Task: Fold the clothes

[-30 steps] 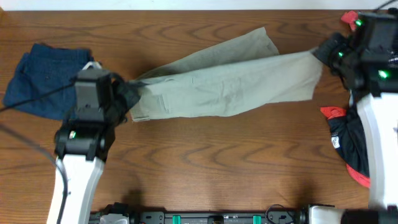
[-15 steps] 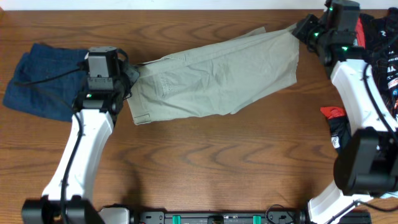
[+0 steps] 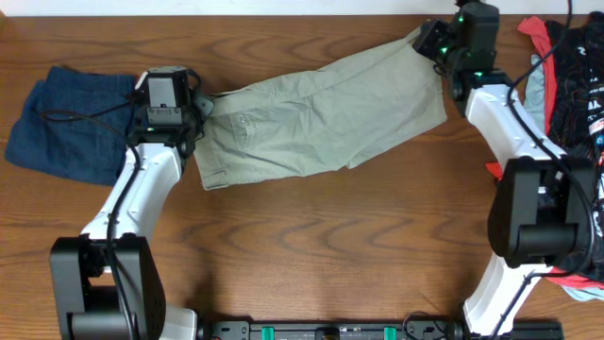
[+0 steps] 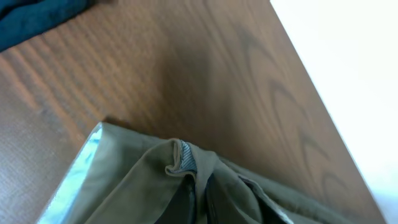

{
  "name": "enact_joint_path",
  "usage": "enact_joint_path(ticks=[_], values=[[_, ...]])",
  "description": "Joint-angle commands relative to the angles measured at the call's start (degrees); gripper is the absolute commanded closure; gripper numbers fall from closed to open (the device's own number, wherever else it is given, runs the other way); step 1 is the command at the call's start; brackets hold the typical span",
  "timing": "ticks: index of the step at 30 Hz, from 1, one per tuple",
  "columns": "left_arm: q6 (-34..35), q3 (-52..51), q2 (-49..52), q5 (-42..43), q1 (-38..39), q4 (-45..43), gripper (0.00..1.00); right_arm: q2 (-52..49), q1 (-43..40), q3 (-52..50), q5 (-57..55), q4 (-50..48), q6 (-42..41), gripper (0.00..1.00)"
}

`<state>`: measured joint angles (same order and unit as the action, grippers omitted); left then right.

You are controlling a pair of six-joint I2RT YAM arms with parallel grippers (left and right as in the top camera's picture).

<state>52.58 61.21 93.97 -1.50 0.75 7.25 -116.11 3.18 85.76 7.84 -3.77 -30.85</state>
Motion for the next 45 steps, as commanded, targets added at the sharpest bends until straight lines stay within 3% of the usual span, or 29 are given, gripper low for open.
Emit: enact_joint_path(ticks=[1, 7, 14, 17, 23, 27, 37, 45], values=[[1.40, 1.09, 1.66, -2.25, -0.48, -1.20, 0.94, -2.16, 1.42, 0.87, -4.28, -1.42, 4.66, 0.99], [3.30, 1.07, 4.46, -2.67, -0.48, -1.33, 0.94, -4.92, 2.47, 0.87, -7.13, -5.33, 6.32, 0.99], [26.05, 1.01, 5.16, -5.68, -0.48, -1.01, 0.94, -6.25, 2.58, 0.87, -7.26, -7.39, 6.32, 0.99], [30.86, 1.01, 5.16, -7.19, -0.48, -1.42, 0.94, -6.45, 2.58, 0.87, -7.23, -8.17, 7.61, 0.99], [32.35, 1.01, 5.16, -11.28, -0.96, -2.21, 0.94, -6.82, 2.58, 0.87, -7.45, -8.55, 7.80, 0.99], [35.26, 1.01, 5.18, -11.26, -2.34, -2.62, 0.94, -6.99, 2.58, 0.87, -7.65, -8.98, 7.82, 0.99], [35.19, 1.01, 5.40, -11.26, -3.06, -3.32, 0.94, -8.00, 3.08, 0.87, -7.63, -11.96, 7.80, 0.99], [35.17, 1.01, 7.10, -11.47, -3.23, -4.79, 0.94, -10.32, 4.15, 0.87, -7.63, -19.15, 7.74, 0.99]])
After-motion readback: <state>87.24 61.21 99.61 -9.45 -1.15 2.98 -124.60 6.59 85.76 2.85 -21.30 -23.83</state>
